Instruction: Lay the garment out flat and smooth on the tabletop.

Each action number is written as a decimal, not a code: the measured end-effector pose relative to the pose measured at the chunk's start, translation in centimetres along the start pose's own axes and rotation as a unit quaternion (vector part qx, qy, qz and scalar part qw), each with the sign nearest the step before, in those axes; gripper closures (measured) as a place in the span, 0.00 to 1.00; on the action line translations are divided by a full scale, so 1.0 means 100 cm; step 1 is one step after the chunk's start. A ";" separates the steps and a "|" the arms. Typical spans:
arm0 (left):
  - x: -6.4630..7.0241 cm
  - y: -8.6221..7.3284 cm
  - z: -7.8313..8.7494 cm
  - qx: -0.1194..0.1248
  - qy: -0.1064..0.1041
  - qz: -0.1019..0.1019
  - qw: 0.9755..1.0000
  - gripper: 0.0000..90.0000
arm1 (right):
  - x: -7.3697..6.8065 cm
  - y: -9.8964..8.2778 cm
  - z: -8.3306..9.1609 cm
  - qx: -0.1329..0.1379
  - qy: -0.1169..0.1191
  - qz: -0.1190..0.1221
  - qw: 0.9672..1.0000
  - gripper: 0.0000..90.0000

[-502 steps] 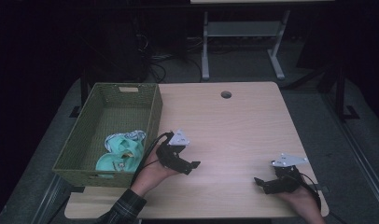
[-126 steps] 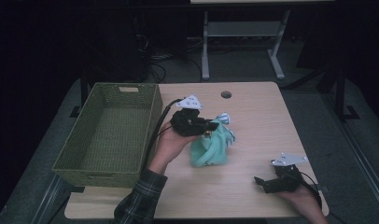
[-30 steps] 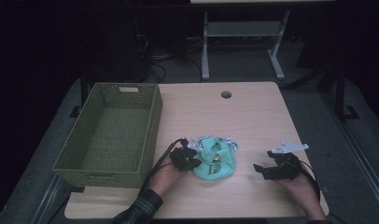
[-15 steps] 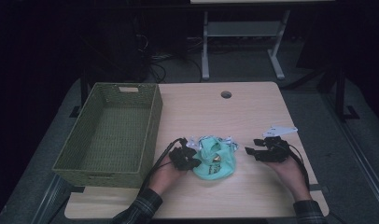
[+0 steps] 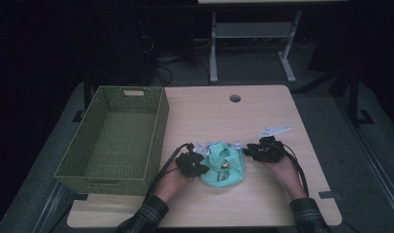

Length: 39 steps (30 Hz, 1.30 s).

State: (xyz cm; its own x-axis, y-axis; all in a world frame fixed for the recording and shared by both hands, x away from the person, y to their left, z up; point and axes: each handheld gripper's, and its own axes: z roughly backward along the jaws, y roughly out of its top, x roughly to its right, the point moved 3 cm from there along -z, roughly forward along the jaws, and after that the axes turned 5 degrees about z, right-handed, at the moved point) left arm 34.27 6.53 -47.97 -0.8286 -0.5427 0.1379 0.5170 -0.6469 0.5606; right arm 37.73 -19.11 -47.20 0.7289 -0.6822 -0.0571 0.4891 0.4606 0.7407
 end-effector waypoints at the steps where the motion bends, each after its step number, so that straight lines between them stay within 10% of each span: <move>1: 0.000 0.000 0.000 0.000 0.000 0.000 1.000 0.99 | -0.001 0.001 -0.002 0.001 0.004 -0.005 1.000 0.76; 20: 0.000 0.000 0.000 -0.001 -0.001 -0.003 1.000 0.99 | -0.008 -0.004 -0.028 -0.021 0.015 0.005 1.000 0.98; 39: 0.000 0.000 0.000 0.000 -0.002 -0.001 1.000 0.99 | 0.013 -0.007 0.009 0.004 -0.034 -0.016 0.999 0.99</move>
State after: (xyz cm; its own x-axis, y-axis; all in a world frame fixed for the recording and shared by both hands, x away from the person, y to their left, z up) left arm 34.31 6.54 -47.98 -0.8304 -0.5396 0.1391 0.5150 -0.6478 0.5614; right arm 37.92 -20.85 -47.13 0.6787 -0.7335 -0.0366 0.5076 0.4325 0.7451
